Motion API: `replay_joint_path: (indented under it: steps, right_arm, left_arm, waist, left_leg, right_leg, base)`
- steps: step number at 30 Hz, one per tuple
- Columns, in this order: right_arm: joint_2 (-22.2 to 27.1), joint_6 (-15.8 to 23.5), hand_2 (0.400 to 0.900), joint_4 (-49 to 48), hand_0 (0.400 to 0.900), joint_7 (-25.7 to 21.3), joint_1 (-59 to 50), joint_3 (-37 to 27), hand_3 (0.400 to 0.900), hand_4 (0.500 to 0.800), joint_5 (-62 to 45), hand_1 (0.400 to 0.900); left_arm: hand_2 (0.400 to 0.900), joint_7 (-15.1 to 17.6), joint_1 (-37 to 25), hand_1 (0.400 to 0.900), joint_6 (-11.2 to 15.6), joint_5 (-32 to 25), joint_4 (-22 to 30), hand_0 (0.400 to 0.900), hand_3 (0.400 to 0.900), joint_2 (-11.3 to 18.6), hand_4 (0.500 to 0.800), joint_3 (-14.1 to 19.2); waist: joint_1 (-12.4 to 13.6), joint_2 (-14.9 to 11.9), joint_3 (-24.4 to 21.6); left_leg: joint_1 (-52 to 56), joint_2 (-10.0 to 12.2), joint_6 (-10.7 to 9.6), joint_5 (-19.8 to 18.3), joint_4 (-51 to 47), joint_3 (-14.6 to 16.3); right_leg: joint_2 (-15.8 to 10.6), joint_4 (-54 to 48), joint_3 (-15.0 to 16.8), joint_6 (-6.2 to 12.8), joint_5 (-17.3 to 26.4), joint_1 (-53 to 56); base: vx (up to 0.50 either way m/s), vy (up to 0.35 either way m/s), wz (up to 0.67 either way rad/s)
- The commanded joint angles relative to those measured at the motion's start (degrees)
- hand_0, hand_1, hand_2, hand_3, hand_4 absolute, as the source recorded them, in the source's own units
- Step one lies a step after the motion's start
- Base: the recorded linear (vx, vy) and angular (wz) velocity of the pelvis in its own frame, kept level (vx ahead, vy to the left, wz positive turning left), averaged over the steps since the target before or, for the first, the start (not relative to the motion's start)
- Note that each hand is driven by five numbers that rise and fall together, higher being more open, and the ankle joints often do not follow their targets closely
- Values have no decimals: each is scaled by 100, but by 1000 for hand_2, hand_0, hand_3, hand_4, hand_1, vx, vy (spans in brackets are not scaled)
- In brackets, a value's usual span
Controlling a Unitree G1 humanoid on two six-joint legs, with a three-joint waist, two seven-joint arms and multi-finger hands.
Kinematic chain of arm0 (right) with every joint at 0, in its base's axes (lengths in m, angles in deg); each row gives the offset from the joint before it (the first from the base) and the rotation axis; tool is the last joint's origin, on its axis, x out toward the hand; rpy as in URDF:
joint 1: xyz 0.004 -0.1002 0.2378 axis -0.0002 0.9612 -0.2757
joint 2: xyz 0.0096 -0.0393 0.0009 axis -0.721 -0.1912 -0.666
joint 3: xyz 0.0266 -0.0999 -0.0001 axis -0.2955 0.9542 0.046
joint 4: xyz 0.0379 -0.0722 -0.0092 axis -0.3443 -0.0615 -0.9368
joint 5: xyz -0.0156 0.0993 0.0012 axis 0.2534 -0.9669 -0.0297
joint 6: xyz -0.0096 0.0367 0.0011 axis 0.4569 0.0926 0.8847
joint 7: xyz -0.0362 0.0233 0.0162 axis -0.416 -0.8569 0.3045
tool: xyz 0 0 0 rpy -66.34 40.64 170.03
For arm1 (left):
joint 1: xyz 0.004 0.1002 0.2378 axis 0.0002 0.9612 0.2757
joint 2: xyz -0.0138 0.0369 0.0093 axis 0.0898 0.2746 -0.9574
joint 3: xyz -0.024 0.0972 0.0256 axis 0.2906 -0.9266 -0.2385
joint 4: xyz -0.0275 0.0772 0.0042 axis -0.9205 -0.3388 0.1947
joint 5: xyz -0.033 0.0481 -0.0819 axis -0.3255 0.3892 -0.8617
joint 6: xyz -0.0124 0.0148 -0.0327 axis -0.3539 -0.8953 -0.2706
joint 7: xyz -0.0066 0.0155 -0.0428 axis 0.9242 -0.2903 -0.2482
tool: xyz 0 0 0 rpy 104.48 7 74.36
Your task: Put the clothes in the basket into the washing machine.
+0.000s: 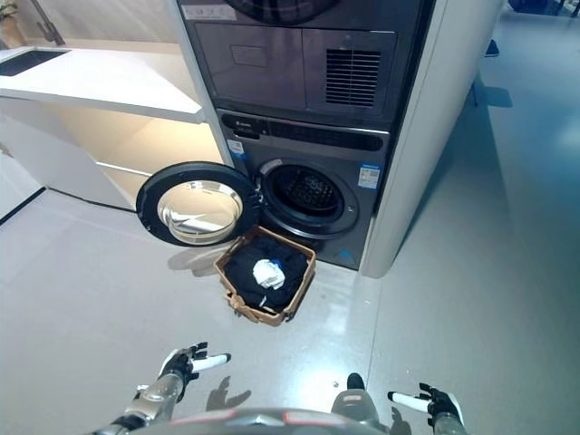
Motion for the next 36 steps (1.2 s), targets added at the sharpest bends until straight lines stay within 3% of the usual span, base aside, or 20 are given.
replay_joint_path:
  steps: [1,4,5,7,9,11,18,21,22,23,25,27,30,36]
  right_arm:
    - [215,146,900,-146,900,-32,-149,-77,900,800,-59,900]
    - [193,132,900,-183,900,15,-39,-60,900,800,-23,900]
    - [182,125,900,-154,900,16,0,-53,900,800,-12,900]
    - [225,133,900,-106,900,27,-27,6,900,800,6,900]
    - [261,147,900,-66,900,-17,-127,108,900,800,94,900]
    - [311,167,900,-37,900,-62,-192,134,900,800,114,900]
    - [405,204,900,214,900,-107,-162,87,900,800,12,900]
    - [459,219,900,270,900,-117,-137,73,900,800,-55,900]
    - [479,207,900,269,900,-106,-134,77,900,800,-53,900]
    - [496,202,900,290,900,-108,-124,80,900,800,-53,900]
    - [504,203,900,312,900,-107,-128,71,900,800,-61,900]
    - [507,217,900,345,900,-122,-161,78,900,800,-51,900]
    - [498,250,900,323,900,-139,-205,104,900,800,-24,900]
    - [467,311,900,226,900,-157,-203,159,900,800,-39,900]
  left_arm:
    - [900,137,-186,900,228,151,427,900,900,486,800,340]
    - [900,123,-128,900,180,141,424,900,900,491,800,378]
    - [900,122,-111,900,161,154,431,900,900,486,800,369]
    - [900,148,-142,900,163,161,362,900,900,427,800,340]
    - [900,218,-266,900,169,16,196,900,900,344,800,355]
    - [900,265,-420,900,224,-91,73,900,900,263,800,280]
    - [900,214,-446,900,216,-151,221,900,900,208,800,187]
    - [900,179,-504,900,210,-183,263,900,900,206,800,115]
    - [900,159,-513,900,206,-200,289,900,900,207,800,104]
    - [900,157,-517,900,206,-183,293,900,900,199,800,86]
    - [900,154,-521,900,201,-172,278,900,900,211,800,78]
    - [900,150,-487,900,203,-162,304,900,900,248,800,75]
    - [900,156,-425,900,230,-178,237,900,900,277,800,121]
    - [900,165,-312,900,236,-226,76,900,900,306,800,285]
  waist:
    - [-32,-268,-127]
    - [-34,-290,-264]
    - [-25,-259,-324]
    - [-82,-192,-402]
    - [-107,-86,-442]
    - [-188,-39,-477]
    - [-277,6,-593]
    - [-246,-93,-470]
    - [-196,-109,-434]
    - [-134,-137,-401]
    - [-86,-197,-339]
    - [8,-280,-267]
    - [110,-292,-158]
    - [194,-95,-104]
  left_leg:
    - [330,-267,94,-1007,751,-161]
    - [728,-52,-16,-1048,576,-331]
    - [818,77,-72,-1050,535,-409]
    - [946,341,-210,-924,451,-480]
    - [900,624,-422,-378,563,-630]
    - [739,790,-550,152,705,-706]
    - [179,1356,-742,1554,1338,-552]
    - [-346,1321,-617,1786,2339,-491]
    - [-453,1216,-585,1789,2501,-565]
    - [-666,962,-530,1696,2591,-736]
    - [-1075,676,-428,1411,2573,-803]
    - [-1522,398,-298,867,2268,-819]
    - [-1835,384,-363,804,1370,-864]
    - [-1809,789,-500,1581,-556,-1091]
  right_leg:
    - [-183,-581,503,423,1762,-1227]
    - [61,-219,547,386,1444,-1244]
    - [142,-84,468,312,1130,-1234]
    - [367,-137,477,212,971,-1113]
    - [631,124,259,26,676,-1190]
    - [716,246,74,-97,518,-1170]
    - [1151,193,-181,-604,-111,-810]
    - [1304,200,-75,-848,-262,-505]
    - [1348,195,-10,-903,-306,-412]
    - [1351,182,77,-920,-313,-346]
    - [1348,141,140,-918,-344,-219]
    - [1330,126,214,-880,-374,-105]
    - [1359,157,264,-838,-409,45]
    - [1563,277,578,-827,-696,361]
  base:
    - [412,-245,26]
    - [355,-244,28]
    - [348,-309,32]
    - [307,-364,33]
    - [254,-383,47]
    - [226,-339,56]
    - [224,-364,24]
    - [157,-323,5]
    - [138,-234,-11]
    - [118,-189,-10]
    - [106,-159,-5]
    - [110,-118,-22]
    - [110,-48,-35]
    - [178,33,-41]
